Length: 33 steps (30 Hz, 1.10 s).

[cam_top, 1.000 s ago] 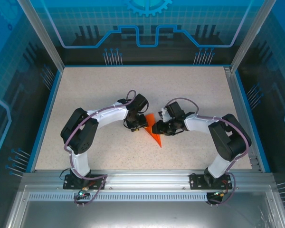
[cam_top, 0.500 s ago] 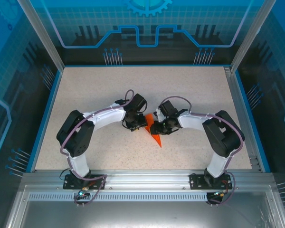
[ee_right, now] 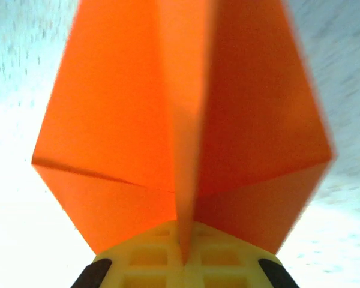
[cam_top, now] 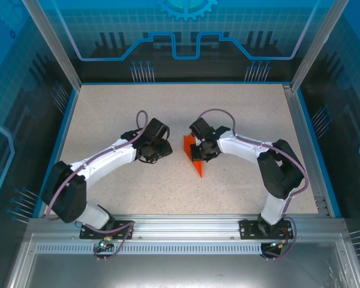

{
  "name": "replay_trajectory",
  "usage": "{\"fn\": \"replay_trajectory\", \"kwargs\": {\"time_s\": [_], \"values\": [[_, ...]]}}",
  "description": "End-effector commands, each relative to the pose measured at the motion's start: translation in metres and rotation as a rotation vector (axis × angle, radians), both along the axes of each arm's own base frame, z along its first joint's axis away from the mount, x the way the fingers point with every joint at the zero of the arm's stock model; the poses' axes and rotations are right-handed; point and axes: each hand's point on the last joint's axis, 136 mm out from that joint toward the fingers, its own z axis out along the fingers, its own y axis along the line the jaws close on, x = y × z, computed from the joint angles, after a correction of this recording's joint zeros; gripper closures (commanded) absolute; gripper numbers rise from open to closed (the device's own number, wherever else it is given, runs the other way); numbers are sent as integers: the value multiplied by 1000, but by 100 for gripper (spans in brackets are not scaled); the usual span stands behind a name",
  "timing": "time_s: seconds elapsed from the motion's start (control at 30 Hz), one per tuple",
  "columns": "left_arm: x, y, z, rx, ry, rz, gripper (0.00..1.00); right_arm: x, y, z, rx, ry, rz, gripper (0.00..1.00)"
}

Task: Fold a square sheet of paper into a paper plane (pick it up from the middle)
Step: Move the paper plane to the center of the table.

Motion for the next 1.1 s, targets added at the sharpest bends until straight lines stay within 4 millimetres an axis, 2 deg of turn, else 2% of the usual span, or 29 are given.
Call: {"fn": "replay_trajectory", "kwargs": {"time_s": [0.0, 0.2, 0.33, 0.6, 1.07], "values": [[0, 23, -4, 39, -15, 75, 53, 10, -24, 2, -171, 2, -84, 98], [-1, 28, -5, 36, -4, 79, 53, 31, -11, -11, -207, 37, -101, 95], [-3, 30, -6, 34, -9, 83, 53, 38, -8, -19, -207, 48, -124, 94], [-4, 31, -8, 25, -6, 83, 53, 37, -6, -30, -205, 71, -145, 88], [-3, 26, -15, 15, 18, 65, 52, 30, -14, -54, -221, 114, -176, 81]]}}
